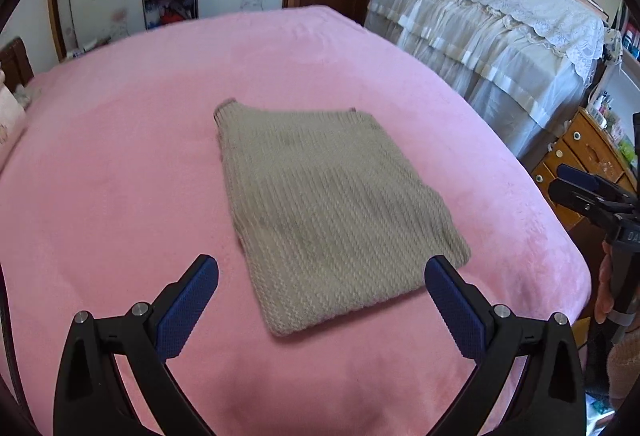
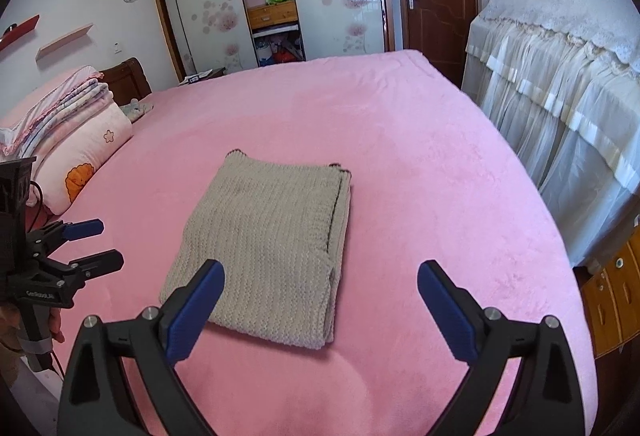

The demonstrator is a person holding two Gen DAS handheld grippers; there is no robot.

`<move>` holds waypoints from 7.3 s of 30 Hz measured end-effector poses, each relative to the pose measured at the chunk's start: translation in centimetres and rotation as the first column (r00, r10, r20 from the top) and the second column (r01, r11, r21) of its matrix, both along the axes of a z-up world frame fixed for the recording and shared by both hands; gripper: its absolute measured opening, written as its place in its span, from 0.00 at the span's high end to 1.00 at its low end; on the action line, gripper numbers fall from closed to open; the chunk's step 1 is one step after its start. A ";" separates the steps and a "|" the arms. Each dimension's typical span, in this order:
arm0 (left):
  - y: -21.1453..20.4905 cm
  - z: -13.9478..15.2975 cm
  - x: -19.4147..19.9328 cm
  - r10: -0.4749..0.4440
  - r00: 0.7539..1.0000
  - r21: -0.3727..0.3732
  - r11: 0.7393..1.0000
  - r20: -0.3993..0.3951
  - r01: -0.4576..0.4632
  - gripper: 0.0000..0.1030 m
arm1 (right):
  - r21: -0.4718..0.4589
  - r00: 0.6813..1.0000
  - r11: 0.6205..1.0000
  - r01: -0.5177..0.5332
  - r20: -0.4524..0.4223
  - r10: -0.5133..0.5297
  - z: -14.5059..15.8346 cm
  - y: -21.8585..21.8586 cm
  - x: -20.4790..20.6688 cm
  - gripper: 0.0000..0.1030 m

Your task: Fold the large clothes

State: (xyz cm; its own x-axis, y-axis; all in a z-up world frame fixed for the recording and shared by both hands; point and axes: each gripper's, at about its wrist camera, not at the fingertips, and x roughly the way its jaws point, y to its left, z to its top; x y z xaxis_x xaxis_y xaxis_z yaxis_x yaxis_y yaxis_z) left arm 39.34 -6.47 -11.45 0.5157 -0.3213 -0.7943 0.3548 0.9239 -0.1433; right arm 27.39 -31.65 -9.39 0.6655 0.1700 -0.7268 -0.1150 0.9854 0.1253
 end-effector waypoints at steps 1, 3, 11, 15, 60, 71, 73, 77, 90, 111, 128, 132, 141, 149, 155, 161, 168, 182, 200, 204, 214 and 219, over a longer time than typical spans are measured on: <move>0.3 -0.7 0.3 -0.005 1.000 -0.030 1.000 -0.031 0.004 0.01 | 0.001 1.000 1.000 0.001 -0.009 -0.001 -0.5 -0.1 0.0 0.05; 1.1 -2.2 1.1 -0.008 0.995 -0.088 0.996 -0.099 -0.001 0.01 | 0.010 0.999 1.000 0.003 -0.033 -0.003 -1.7 -0.5 0.3 0.05; 3.8 -9.2 4.7 0.064 0.964 -0.174 0.978 -0.260 -0.112 0.01 | 0.138 0.982 0.990 -0.003 -0.185 0.028 -7.3 -1.8 3.2 0.05; 5.0 -12.3 6.9 0.069 0.938 -0.278 0.945 -0.341 -0.170 0.01 | 0.212 0.967 0.977 -0.006 -0.248 0.059 -10.1 -1.6 5.1 0.05; -5.2 -12.0 12.5 0.019 0.980 -0.050 0.998 -0.200 -0.030 0.50 | 0.510 0.964 0.860 -0.010 -0.224 0.144 -17.1 2.8 10.8 0.50; -3.4 -6.2 6.3 -0.093 0.977 -0.041 0.995 -0.189 0.087 0.52 | 0.396 0.974 0.913 -0.103 -0.147 0.174 -10.3 8.0 2.7 0.50; -2.1 -5.1 5.2 -0.103 0.976 -0.035 0.995 -0.190 0.098 0.52 | 0.399 0.972 0.910 -0.115 -0.144 0.186 -9.5 9.1 1.2 0.50; 0.8 -2.8 4.0 -0.090 0.978 -0.045 0.996 -0.187 0.083 0.52 | 0.401 0.967 0.903 -0.154 -0.128 0.222 -7.5 12.0 -0.8 0.51; 20.4 4.0 6.5 0.034 0.999 -0.012 0.999 -0.034 -0.035 0.52 | 0.356 0.913 0.850 -0.390 0.027 0.408 -0.5 31.8 4.7 0.51; 40.2 -11.1 35.5 0.171 0.973 -0.010 0.985 -0.152 -0.175 0.45 | 0.415 0.960 0.879 -0.233 -0.049 0.277 -15.3 52.0 28.5 0.51; 43.6 -7.1 27.0 0.465 0.864 -0.058 0.885 0.193 -0.463 0.01 | 0.092 0.933 0.929 -0.358 0.075 0.352 -11.2 50.3 23.9 0.37; 43.5 -8.3 25.5 0.476 0.852 -0.019 0.875 0.218 -0.483 0.01 | 0.055 0.888 0.887 -0.459 0.054 0.456 -11.1 53.1 22.3 0.70; 43.1 -13.1 26.0 0.522 0.844 0.129 0.835 0.122 -0.535 0.01 | -0.030 0.898 0.902 -0.430 -0.119 0.424 -16.3 52.6 23.3 1.00; 41.0 -9.7 25.0 0.489 0.860 0.149 0.849 0.143 -0.507 0.01 | 0.024 0.915 0.920 -0.392 -0.093 0.393 -13.1 50.5 22.5 0.98; 38.7 -5.4 22.6 0.492 0.860 0.116 0.854 0.131 -0.507 0.01 | 0.040 0.931 0.933 -0.356 -0.068 0.358 -8.6 48.8 20.1 0.97; 33.7 0.3 17.0 0.499 0.849 0.119 0.845 0.173 -0.521 0.01 | 0.064 0.958 0.958 -0.281 -0.045 0.284 -2.9 44.7 15.9 0.57; 26.2 6.1 9.3 0.437 0.877 0.131 0.875 0.198 -0.466 0.01 | 0.028 0.980 0.980 -0.198 -0.024 0.199 3.2 38.5 9.7 0.41; 15.4 11.1 -3.2 0.320 0.932 0.068 0.940 0.171 -0.336 0.01 | -0.084 0.995 0.992 -0.096 -0.026 0.094 9.1 30.0 -1.7 0.31; 9.2 12.1 -15.2 0.372 0.908 0.031 0.923 0.191 -0.384 0.01 | -0.089 0.996 0.996 0.031 0.088 -0.023 10.7 23.2 -14.3 0.20; 8.0 11.5 -16.3 0.350 0.920 0.035 0.932 0.176 -0.361 0.01 | -0.085 0.996 0.996 0.026 0.086 -0.018 10.3 22.3 -15.6 0.20; 6.1 11.4 -16.2 0.330 0.928 0.027 0.940 0.172 -0.340 0.01 | -0.100 0.992 0.991 0.088 0.102 -0.078 10.1 20.2 -16.3 0.18; 5.6 11.2 -15.3 0.331 0.929 0.039 0.939 0.166 -0.342 0.01 | -0.103 0.991 0.989 0.103 0.100 -0.093 9.7 19.8 -15.7 0.18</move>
State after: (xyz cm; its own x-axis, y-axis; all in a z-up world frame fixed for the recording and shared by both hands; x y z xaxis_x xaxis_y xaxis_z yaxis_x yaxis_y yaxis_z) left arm 24.03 -0.82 -0.27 0.7024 -0.0568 -0.7095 0.0344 0.9984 -0.0459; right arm 11.69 -11.83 0.32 0.7417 0.0246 -0.6703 -0.0233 0.9997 0.0109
